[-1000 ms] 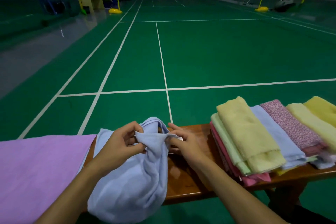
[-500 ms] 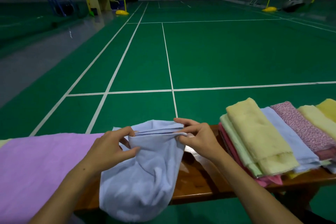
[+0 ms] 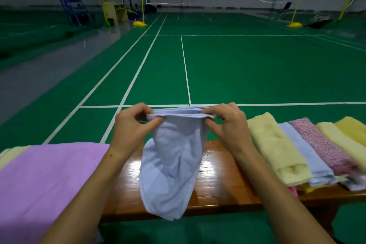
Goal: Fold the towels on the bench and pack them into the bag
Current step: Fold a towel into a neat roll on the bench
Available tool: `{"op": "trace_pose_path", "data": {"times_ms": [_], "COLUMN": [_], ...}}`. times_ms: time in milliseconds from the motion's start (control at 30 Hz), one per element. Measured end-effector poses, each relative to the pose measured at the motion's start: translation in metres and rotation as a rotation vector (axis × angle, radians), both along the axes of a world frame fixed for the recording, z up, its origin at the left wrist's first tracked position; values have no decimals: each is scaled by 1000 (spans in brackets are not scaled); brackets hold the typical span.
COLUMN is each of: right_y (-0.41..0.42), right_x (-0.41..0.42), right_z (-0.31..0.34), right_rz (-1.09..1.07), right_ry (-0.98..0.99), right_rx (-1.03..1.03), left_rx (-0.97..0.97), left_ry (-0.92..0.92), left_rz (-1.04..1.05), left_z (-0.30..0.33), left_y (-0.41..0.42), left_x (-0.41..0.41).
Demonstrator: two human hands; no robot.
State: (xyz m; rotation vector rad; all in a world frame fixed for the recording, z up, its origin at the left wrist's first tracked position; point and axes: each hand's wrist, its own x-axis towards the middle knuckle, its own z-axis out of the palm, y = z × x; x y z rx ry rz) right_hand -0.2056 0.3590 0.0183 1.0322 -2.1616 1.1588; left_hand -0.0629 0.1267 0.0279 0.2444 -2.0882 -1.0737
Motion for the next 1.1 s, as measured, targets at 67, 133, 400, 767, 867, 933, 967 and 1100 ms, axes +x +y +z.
{"op": "trace_pose_path", "data": {"times_ms": [67,133,400,767,867,933,967,1100], "right_y": [2,6,26,47,42,34,27,4], "right_x": [9,19,38,65,55,41,33,3], "right_z": [16,33,72,98,80,59,45,-21], "right_rz": [3,40,255,320,247,178,149,-167], "right_ry": [-68,-144,-445,-670,-628,-566,-543,-352], "right_rx": [-97,-210,-417,-388,-303,-189,-132,209], "left_rx": [138,247,417,475,400,327,323,492], "left_ry": [48,101,116,35,-63,-156,-189,-292], "left_rz": [-76,-140,-273,-402,-338,-269,-240,-181], "left_z": [14,31,57,86,78,60,48,-20], "left_y": [7,13,29,39,31,23,20,14], "left_x": [-1,1,18,46,46,37,31,-3]}}
